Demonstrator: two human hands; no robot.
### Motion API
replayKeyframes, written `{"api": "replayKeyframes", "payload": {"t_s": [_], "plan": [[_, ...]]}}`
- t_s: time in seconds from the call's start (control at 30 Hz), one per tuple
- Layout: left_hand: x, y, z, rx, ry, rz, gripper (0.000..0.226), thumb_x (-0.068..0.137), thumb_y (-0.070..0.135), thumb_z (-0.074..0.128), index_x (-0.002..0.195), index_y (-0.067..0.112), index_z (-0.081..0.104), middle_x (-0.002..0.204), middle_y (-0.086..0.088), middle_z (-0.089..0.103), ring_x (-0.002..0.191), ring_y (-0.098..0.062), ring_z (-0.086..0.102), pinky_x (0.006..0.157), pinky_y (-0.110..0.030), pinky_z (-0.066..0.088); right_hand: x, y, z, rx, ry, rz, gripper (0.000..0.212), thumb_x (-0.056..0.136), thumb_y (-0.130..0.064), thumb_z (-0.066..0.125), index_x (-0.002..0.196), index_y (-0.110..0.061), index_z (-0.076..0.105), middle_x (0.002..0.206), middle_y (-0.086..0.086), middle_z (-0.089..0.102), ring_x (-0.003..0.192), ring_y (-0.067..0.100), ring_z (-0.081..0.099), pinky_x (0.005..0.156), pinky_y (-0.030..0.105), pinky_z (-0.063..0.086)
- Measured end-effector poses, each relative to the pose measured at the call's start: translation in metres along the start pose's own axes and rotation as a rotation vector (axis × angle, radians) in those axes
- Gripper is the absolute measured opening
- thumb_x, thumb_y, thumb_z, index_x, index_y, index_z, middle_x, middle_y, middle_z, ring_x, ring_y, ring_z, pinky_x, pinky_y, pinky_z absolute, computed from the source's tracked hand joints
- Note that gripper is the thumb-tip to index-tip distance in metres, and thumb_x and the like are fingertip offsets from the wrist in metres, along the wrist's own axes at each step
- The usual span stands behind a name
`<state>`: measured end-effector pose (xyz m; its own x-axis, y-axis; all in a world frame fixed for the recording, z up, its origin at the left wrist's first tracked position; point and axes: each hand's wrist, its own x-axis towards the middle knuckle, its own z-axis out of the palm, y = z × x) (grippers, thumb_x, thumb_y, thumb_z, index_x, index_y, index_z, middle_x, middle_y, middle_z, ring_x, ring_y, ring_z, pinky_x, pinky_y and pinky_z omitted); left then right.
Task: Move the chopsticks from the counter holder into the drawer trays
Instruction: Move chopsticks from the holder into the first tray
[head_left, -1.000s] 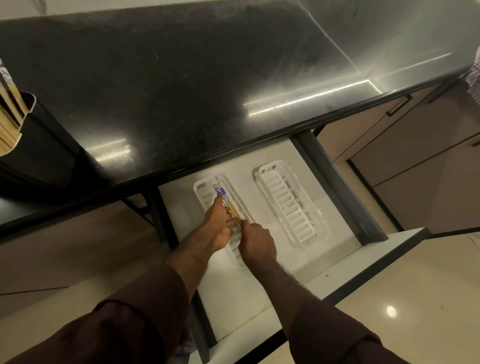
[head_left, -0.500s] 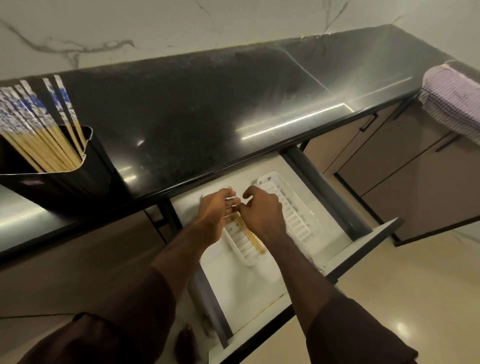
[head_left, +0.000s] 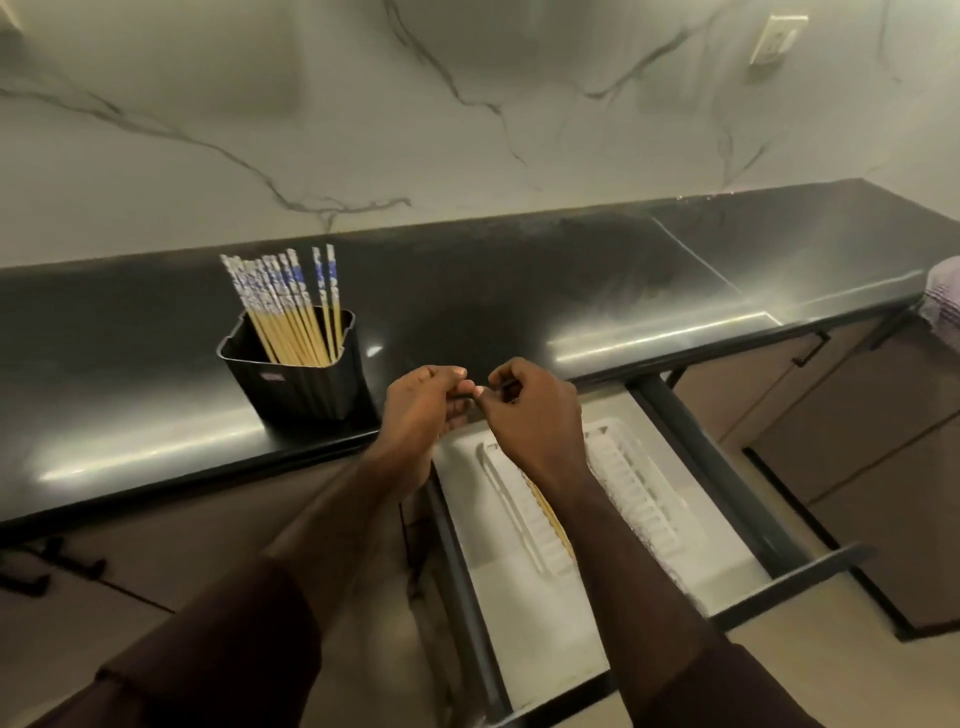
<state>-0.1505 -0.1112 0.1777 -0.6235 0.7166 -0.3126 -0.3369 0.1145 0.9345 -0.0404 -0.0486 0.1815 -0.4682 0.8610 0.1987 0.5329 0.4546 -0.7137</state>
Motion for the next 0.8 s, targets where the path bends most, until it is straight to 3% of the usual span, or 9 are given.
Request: {"api": "replayKeyframes", "payload": {"t_s": [0.23, 0.5, 0.63, 0.8], "plan": [[0.016, 0.057, -0.076, -0.009, 0.092, 0.102, 0.013, 0.097, 0.019, 0.056, 0.099, 0.014, 0.068, 0.103, -0.011, 0.073, 0.098, -0.024, 0.069, 0.092, -0.04, 0.055, 0.021, -0.075, 0.045, -0.014, 0.016, -0.101, 0.01, 0.085, -0.037, 0.068, 0.088, -0.029, 0.064, 0.07, -0.015, 0.06, 0.066, -0.004, 0.056, 0.06, 0.01, 0.036], [0.064, 0.114, -0.174, -0.027, 0.073, 0.151, 0.01, 0.095, 0.013, 0.058, 0.093, 0.009, 0.067, 0.089, -0.01, 0.07, 0.084, -0.022, 0.064, 0.076, -0.033, 0.052, 0.049, -0.161, 0.12, 0.013, 0.039, -0.129, 0.014, 0.086, -0.033, 0.069, 0.097, -0.024, 0.067, 0.083, -0.013, 0.067, 0.065, -0.009, 0.055, 0.058, 0.005, 0.035], [0.088, 0.126, -0.211, -0.012, 0.069, 0.157, 0.012, 0.095, 0.013, 0.057, 0.095, 0.009, 0.069, 0.093, -0.011, 0.072, 0.085, -0.021, 0.065, 0.082, -0.036, 0.053, 0.061, -0.189, 0.151, 0.009, 0.039, -0.108, 0.019, 0.087, -0.031, 0.069, 0.103, -0.022, 0.067, 0.085, -0.011, 0.069, 0.066, -0.006, 0.056, 0.061, 0.006, 0.039], [0.123, 0.118, -0.231, -0.013, 0.081, 0.129, 0.011, 0.092, 0.008, 0.06, 0.095, 0.011, 0.069, 0.094, -0.011, 0.073, 0.084, -0.02, 0.068, 0.081, -0.034, 0.056, 0.076, -0.197, 0.181, -0.035, 0.018, -0.092, 0.018, 0.087, -0.03, 0.069, 0.104, -0.023, 0.067, 0.085, -0.011, 0.069, 0.06, -0.01, 0.053, 0.052, 0.001, 0.033]]}}
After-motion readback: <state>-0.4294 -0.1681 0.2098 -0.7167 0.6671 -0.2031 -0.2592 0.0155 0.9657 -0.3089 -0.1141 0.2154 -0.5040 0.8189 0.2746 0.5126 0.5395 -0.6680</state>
